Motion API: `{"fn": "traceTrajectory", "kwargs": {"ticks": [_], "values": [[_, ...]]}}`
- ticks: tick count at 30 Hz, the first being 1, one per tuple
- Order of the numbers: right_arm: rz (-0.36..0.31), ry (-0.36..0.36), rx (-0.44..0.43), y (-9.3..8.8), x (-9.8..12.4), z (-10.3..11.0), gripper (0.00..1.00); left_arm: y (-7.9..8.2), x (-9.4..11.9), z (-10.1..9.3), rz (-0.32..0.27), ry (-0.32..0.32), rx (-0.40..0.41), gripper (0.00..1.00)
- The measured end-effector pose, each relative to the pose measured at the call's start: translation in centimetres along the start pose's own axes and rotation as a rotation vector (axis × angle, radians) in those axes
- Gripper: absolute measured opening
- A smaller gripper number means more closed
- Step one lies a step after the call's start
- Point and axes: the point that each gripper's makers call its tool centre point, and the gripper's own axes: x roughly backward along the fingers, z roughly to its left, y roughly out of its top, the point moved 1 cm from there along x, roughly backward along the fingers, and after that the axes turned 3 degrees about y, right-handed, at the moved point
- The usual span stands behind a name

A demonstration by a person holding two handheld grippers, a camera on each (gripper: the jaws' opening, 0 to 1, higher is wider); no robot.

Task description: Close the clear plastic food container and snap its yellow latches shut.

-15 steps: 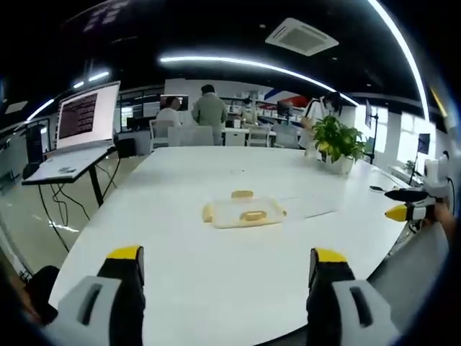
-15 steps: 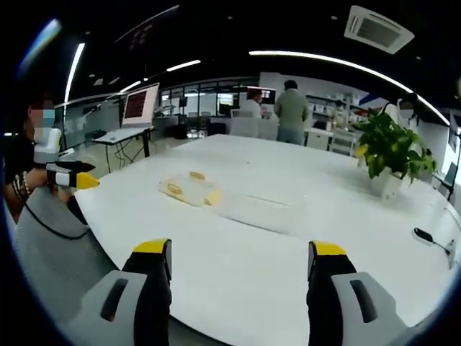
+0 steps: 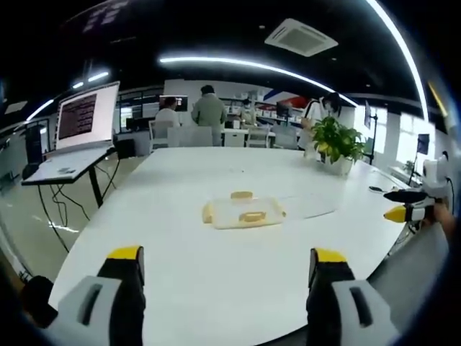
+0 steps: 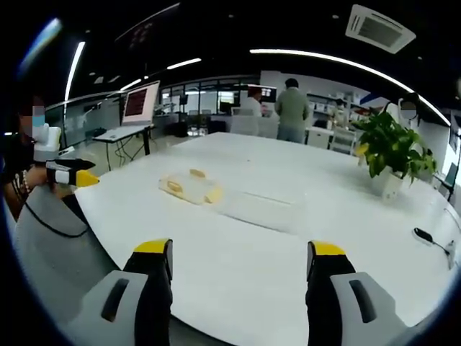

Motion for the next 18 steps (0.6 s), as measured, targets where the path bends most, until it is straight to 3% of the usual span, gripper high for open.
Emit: {"fn": "traceTrajectory", "kwargs": {"ticks": [18], "values": [[0.007, 0.003, 0.0, -0.05, -0.07, 0.14, 0.73, -0.46, -0.07, -0.03, 0.029, -0.004, -0.023, 0.91]]}}
